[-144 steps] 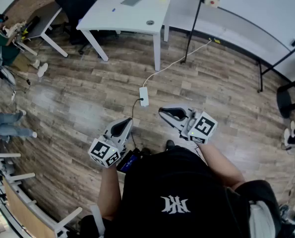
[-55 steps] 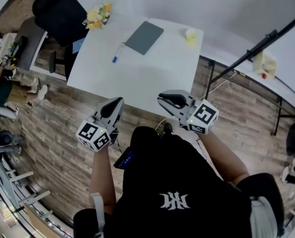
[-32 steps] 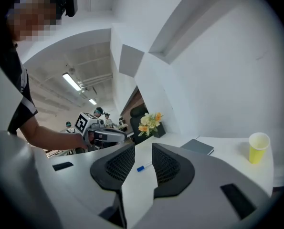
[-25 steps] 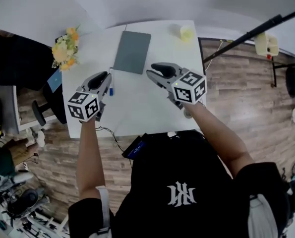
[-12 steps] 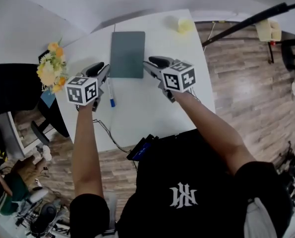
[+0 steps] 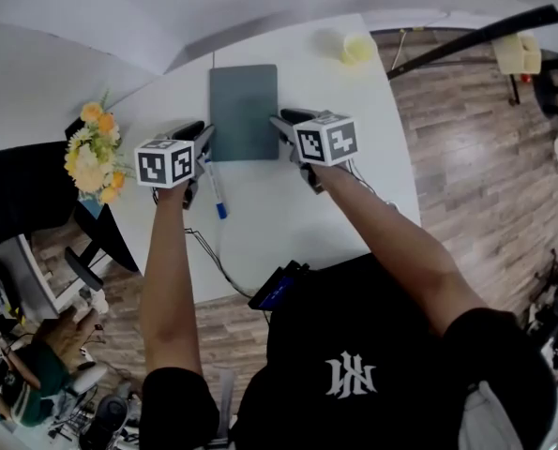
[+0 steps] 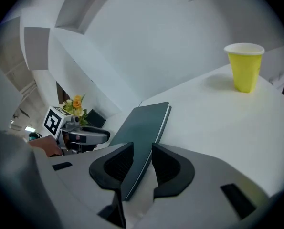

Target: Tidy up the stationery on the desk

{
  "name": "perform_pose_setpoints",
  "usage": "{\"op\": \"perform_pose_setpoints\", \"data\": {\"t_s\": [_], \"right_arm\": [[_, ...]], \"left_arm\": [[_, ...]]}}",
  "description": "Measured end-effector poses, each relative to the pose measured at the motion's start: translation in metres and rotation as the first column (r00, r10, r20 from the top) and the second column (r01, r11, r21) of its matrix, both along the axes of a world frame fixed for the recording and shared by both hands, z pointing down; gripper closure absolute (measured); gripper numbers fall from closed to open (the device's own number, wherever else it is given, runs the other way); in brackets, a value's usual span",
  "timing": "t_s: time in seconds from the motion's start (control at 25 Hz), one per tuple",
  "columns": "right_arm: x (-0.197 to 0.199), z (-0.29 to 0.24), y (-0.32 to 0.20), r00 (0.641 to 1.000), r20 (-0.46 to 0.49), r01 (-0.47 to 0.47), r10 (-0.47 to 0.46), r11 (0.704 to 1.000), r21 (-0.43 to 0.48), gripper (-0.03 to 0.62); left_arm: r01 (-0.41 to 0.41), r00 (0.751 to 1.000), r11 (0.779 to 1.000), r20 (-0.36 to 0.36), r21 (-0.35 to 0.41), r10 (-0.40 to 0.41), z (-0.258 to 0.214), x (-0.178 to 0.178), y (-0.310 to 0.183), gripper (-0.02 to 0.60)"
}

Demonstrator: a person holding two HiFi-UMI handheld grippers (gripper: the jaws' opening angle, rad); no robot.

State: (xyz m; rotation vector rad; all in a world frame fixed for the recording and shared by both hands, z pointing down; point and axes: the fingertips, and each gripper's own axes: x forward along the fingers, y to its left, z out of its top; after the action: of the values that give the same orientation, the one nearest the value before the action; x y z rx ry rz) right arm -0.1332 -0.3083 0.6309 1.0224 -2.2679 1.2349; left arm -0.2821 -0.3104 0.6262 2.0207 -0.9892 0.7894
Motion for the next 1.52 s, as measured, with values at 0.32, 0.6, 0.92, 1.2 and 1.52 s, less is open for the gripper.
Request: {"op": "perform_pose_setpoints", "data": {"t_s": [0.32, 0.6, 0.92, 1.2, 1.52], "right_arm": [[-0.002, 0.014, -0.002, 0.998, -0.055, -0.018, 0.015, 0.999, -0.051, 0.462], [-0.005, 0.017, -0.005, 0.996, -0.086, -0.013, 0.008, 0.998, -0.062, 0.464], [-0.004, 0.018, -0.006, 0.995, -0.103, -0.007, 0.000, 0.998, -0.062, 0.476], [0.001, 0.017, -0.002, 0.993, -0.112, 0.028, -0.035, 0.997, -0.069, 0.488], [0.022, 0.017, 0.026, 0.983, -0.139, 0.113, -0.122, 0.991, -0.066, 0.488]], "left_arm": [[-0.013, 1.000, 0.999, -0.003, -0.036, 0.013, 0.006, 0.005, -0.005, 0.468], [-0.018, 1.000, 0.996, 0.015, -0.087, 0.020, 0.018, 0.012, -0.001, 0.466], [0.000, 1.000, 0.995, 0.012, -0.099, 0.002, 0.017, 0.014, -0.002, 0.479], [-0.004, 1.000, 0.994, 0.020, -0.109, 0.006, 0.017, 0.020, 0.009, 0.485], [-0.063, 0.994, 0.985, 0.080, -0.159, 0.076, 0.016, 0.045, 0.048, 0.487]]}}
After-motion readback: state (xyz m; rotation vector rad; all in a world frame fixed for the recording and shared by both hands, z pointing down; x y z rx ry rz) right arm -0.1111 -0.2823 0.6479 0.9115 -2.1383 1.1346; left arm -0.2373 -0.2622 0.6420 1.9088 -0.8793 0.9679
